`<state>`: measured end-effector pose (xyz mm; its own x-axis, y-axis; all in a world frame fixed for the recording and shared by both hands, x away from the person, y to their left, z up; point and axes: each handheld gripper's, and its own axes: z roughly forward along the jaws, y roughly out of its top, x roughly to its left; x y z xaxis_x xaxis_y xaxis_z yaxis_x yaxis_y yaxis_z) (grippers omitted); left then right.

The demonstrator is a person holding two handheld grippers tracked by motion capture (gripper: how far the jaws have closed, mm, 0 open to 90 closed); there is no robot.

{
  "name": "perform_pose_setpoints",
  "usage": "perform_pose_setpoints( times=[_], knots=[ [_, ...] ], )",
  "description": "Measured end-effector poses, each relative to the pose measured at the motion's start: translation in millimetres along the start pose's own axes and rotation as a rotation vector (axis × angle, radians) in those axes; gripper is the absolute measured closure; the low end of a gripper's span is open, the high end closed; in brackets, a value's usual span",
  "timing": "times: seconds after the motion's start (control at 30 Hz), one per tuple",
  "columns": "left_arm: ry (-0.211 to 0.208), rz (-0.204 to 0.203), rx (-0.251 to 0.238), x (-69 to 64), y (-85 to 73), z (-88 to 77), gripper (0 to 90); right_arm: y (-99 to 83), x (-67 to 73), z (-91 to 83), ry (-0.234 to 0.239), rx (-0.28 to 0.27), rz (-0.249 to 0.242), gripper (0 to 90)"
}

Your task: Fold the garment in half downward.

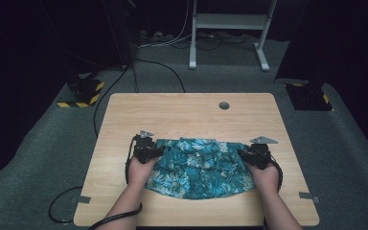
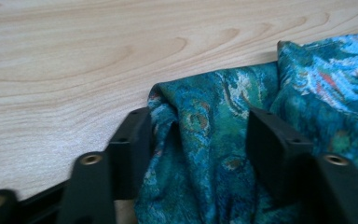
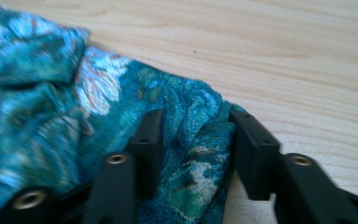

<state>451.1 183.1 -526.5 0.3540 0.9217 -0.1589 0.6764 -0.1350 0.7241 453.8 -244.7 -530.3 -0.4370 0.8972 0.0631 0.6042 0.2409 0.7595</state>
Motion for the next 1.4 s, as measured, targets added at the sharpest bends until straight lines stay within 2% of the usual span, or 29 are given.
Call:
perform_pose_setpoints(
  times=[0.2,0.37,0.6,0.83,0.87,1.0,1.1,1.2,1.33,1.4],
  knots=[
    [-0.001,-0.001,-0.03,-5.8,7.3,-12.0,26.6,16.4,8.5,-15.7,0.002,-0.042,-0.012,40.5],
    [-0.02,0.021,-0.048,-15.2,17.1,-17.7,20.4,30.1,21.1,-22.7,0.03,-0.075,-0.03,39.5],
    [-0.065,0.053,-0.072,-32.8,27.5,-17.0,19.2,39.8,38.0,-15.2,0.069,-0.076,-0.042,40.7],
    [-0.095,0.055,-0.054,-45.8,28.0,-4.2,20.3,38.4,46.5,-2.2,0.099,-0.058,-0.022,42.5],
    [-0.089,0.062,-0.051,-47.5,27.5,-2.2,20.5,37.4,47.6,-0.1,0.102,-0.057,-0.022,42.7],
    [-0.088,0.041,-0.045,-53.0,22.9,6.8,21.3,33.3,51.1,7.0,0.112,-0.053,-0.008,43.4],
    [-0.077,0.04,-0.046,-58.0,20.3,14.5,21.5,31.3,54.0,12.7,0.117,-0.048,0.005,45.0],
    [-0.062,0.049,-0.018,-63.5,19.8,23.4,22.4,31.9,57.8,17.1,0.122,-0.041,0.011,48.7],
    [-0.045,0.054,0.018,-67.3,20.5,34.6,23.8,34.3,63.3,24.2,0.127,-0.013,-0.006,52.4],
    [-0.042,0.054,0.023,-68.9,21.3,38.9,25.0,35.2,64.3,27.5,0.129,-0.006,0.0,52.9]
  ],
)
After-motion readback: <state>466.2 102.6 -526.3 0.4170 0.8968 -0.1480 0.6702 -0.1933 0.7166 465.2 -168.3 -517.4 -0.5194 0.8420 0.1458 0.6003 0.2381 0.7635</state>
